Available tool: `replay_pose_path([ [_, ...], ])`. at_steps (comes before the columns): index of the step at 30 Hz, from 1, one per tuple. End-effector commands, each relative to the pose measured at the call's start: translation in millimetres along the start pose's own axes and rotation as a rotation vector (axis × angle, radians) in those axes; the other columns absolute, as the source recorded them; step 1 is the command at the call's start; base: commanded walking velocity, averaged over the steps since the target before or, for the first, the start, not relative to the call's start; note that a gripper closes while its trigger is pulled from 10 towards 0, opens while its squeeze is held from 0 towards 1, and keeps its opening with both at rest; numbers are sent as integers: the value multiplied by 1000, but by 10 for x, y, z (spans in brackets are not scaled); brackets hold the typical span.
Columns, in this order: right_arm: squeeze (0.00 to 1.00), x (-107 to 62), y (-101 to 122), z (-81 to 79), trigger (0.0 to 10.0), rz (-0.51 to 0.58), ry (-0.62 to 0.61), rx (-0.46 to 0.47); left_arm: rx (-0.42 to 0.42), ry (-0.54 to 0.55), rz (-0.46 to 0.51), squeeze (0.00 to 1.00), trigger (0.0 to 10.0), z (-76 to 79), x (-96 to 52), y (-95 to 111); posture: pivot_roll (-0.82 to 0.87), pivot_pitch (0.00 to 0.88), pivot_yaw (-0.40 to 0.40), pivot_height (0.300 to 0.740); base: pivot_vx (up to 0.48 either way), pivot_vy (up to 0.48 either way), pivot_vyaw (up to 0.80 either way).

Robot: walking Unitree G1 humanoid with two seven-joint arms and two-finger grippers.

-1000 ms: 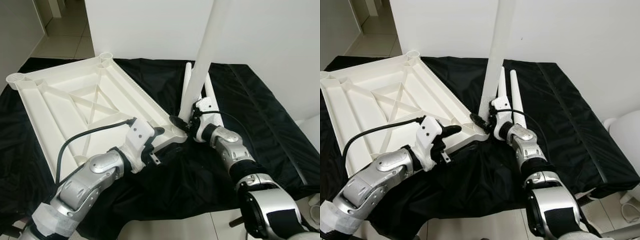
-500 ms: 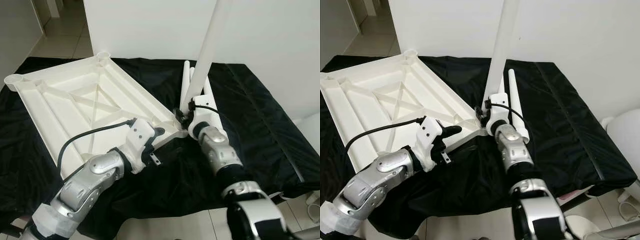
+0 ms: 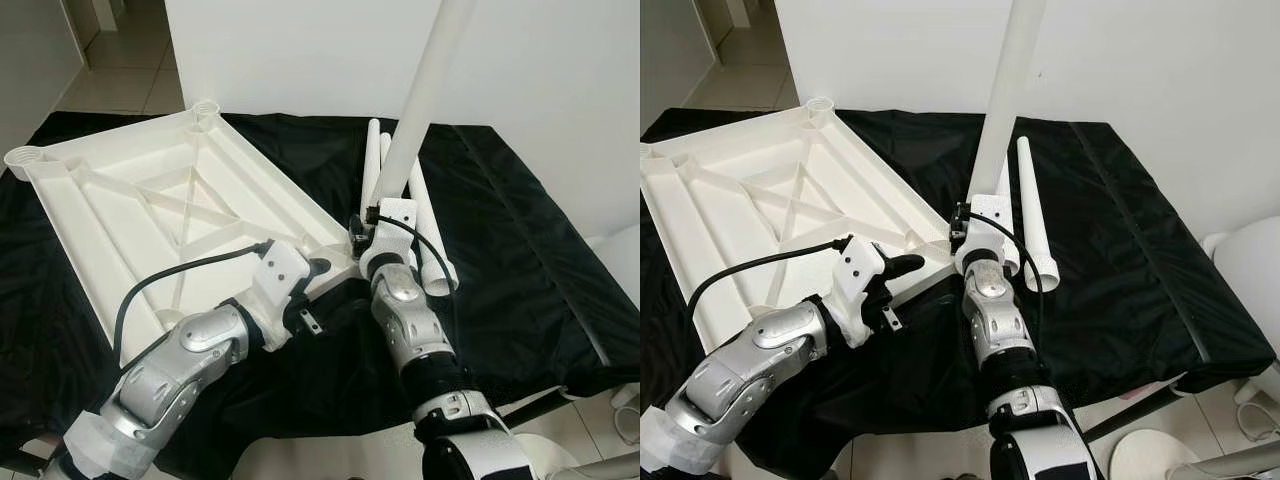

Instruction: Building children table

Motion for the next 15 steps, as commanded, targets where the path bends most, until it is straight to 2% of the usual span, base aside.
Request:
replay_pose_path([
  [1, 1000, -11, 100, 33, 10000, 45, -11, 19, 14, -105, -30, 0, 10000, 77, 5, -18, 58, 50, -85, 740, 0, 0, 0],
  [6, 1000, -105, 143, 119, 10000, 98, -21, 27, 16, -99, -33, 0, 10000, 73, -10, -27, 57, 46, -84, 740, 0, 0, 0],
  [12, 1000, -153, 118, 170, 10000, 98, -21, 13, 17, -95, -35, 0, 10000, 70, -10, -36, 56, 46, -84, 740, 0, 0, 0],
  [13, 0, -203, 102, 180, 10000, 105, -5, 16, 19, -88, -33, 0, 10000, 59, -3, -35, 49, 46, -80, 740, 0, 0, 0],
  [15, 0, -293, 79, 198, 10000, 119, 11, 19, 22, -75, -31, 0, 10000, 37, 4, -32, 46, 46, -78, 740, 0, 0, 0],
])
Point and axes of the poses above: a point about 5 cm out from each wrist's last joint towards the gripper, its own x axis pointing out of the wrist towards the gripper, its own y axis along the axis of the wrist's last joint, z = x × y, the point moved 1 cm from there along x, pointing out of the wrist towards the gripper, and after that the axes turned 7 degrees about -x, right-handed, at the moved point
